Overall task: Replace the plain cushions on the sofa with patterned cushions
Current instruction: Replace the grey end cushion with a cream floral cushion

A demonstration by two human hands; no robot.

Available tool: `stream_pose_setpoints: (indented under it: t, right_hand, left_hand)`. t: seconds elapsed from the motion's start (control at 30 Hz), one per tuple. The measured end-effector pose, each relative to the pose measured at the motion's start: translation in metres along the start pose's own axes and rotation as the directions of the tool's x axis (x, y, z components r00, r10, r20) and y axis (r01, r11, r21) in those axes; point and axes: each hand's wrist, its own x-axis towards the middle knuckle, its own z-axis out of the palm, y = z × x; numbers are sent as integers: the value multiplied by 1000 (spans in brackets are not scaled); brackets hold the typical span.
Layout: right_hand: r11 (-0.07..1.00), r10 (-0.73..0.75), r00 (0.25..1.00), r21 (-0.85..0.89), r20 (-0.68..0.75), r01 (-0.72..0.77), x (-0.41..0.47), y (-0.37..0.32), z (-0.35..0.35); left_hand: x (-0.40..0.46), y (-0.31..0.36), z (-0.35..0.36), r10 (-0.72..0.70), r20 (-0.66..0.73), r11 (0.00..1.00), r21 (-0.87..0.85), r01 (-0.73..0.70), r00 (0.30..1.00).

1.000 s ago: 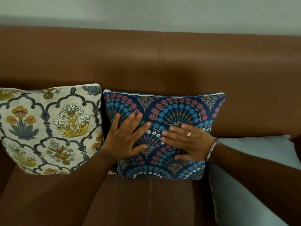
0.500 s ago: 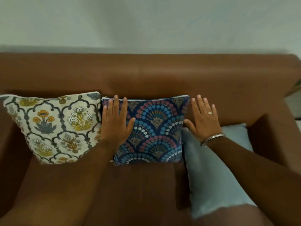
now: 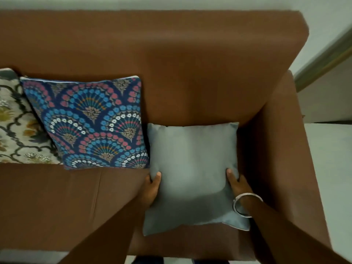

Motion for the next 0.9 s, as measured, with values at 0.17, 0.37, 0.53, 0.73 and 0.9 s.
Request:
stream_pose_setpoints:
  t: [0.17, 0.37, 0.53, 0.73, 0.9]
  right_hand:
    - [995, -101, 990, -13, 95, 103, 2, -3, -27]
    - [966, -143, 969, 240, 200, 93, -13, -32, -122]
    - [877, -296, 930, 448, 218, 174, 2, -73, -109]
    - [822, -375, 915, 511, 149, 254, 28, -93, -58]
    - [804, -522, 848, 276, -95, 526, 35, -91, -53]
  left_hand:
    - [-5, 16, -11, 89, 21, 995, -55, -87, 996]
    - [-7, 71, -73, -126, 320, 898, -365, 245, 939]
    - [18, 128, -27, 95, 8, 981, -171, -92, 995]
    - [39, 105, 23, 324, -144, 917, -195, -348, 935]
    - [61, 99, 24, 384, -153, 891, -197, -409, 911]
